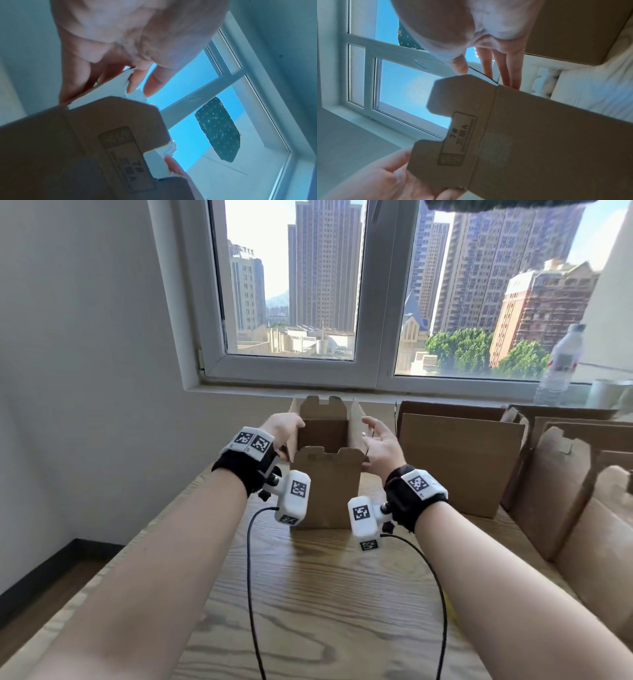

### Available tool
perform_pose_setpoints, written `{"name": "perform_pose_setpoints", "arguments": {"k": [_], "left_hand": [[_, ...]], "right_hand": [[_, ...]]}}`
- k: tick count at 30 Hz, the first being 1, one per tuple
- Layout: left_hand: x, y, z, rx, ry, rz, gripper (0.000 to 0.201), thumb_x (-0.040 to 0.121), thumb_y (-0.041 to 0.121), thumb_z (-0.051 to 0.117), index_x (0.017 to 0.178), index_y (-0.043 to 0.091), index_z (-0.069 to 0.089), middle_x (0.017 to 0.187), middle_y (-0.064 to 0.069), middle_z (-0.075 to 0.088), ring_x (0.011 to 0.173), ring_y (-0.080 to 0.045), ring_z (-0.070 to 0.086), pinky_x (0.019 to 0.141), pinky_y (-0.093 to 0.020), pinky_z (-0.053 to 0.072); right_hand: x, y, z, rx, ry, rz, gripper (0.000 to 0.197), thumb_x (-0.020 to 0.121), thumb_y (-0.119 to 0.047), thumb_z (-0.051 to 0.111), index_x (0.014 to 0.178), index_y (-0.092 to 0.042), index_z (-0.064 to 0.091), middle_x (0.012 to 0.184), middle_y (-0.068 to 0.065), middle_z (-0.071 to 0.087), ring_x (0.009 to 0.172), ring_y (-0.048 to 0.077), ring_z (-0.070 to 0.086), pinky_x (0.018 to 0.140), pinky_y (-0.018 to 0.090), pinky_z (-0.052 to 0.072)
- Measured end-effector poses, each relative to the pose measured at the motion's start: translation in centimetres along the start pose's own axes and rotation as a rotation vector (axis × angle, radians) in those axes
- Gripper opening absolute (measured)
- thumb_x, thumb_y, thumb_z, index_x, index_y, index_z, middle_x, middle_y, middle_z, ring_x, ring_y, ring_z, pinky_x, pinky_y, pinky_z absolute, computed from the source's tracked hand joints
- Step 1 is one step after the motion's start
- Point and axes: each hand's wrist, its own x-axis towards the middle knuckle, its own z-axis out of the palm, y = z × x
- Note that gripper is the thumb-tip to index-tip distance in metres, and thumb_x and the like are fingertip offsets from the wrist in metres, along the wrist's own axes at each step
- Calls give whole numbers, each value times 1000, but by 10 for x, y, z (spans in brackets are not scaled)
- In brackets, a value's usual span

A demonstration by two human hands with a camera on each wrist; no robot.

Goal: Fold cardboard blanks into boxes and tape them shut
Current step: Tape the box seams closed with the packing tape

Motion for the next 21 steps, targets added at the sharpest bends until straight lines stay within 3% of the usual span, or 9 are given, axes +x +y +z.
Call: {"name": "perform_pose_setpoints", "arguments": {"k": [3,5,8,10,12,14,16,19,21], "left_hand": [[-1,3,8,28,-29,-57,43,97,34,49,134,11,51,131,-13,54,118,-38,56,99,-54,48],[-2,6,16,0,-76,-70,46,96,41,49,133,13,54,129,-16,60,115,-37,60,100,-54,48],[-9,15,25,-70,-143,-87,48,96,47,49,127,13,58,120,-13,66,111,-34,64,99,-52,49],[-10,21,30,-114,-144,-95,49,92,48,53,126,14,56,128,-11,62,112,-35,63,98,-52,50],[-9,25,35,-154,-129,-87,49,87,48,55,124,17,55,135,-10,56,116,-36,59,98,-54,49],[-15,34,38,-188,-94,-88,55,88,45,55,135,17,51,142,-10,51,122,-37,54,100,-56,46],[-25,43,42,-182,-34,-71,56,94,40,53,141,11,44,140,-12,46,125,-39,49,102,-52,45],[-24,51,51,-172,-55,-72,48,97,36,51,136,7,47,119,-13,49,114,-34,51,94,-40,42],[-23,54,60,-193,-93,-101,32,97,34,51,107,4,58,95,-10,57,96,-31,57,100,-40,42]], "right_hand": [[-5,-13,4,41,-43,15,43,99,-45,49,140,-32,51,117,-11,62,111,16,59,111,47,41],[-8,-16,6,-65,6,-32,58,90,-61,50,142,-36,46,141,-5,53,130,18,49,116,46,32],[-10,-17,4,-199,104,-66,64,86,-61,58,142,-34,41,144,3,43,131,24,44,112,49,34],[-11,-20,-2,-193,144,-38,62,88,-55,60,143,-31,41,142,6,41,132,28,42,111,47,36],[-12,-22,-8,-243,173,21,68,91,-49,59,150,-31,29,144,12,34,135,32,35,112,47,32],[-12,-19,-12,-276,153,45,72,94,-43,58,154,-30,20,145,15,31,133,33,36,113,47,33],[-12,-13,-10,-190,79,-1,59,94,-41,57,148,-26,38,142,10,47,124,28,51,107,45,43],[-13,-11,-4,-131,-46,3,47,96,-34,55,139,-18,52,133,0,58,118,24,59,102,39,48],[-11,-11,-4,-54,-111,15,38,100,-14,50,138,-9,53,130,5,59,120,26,58,101,37,47]]}}
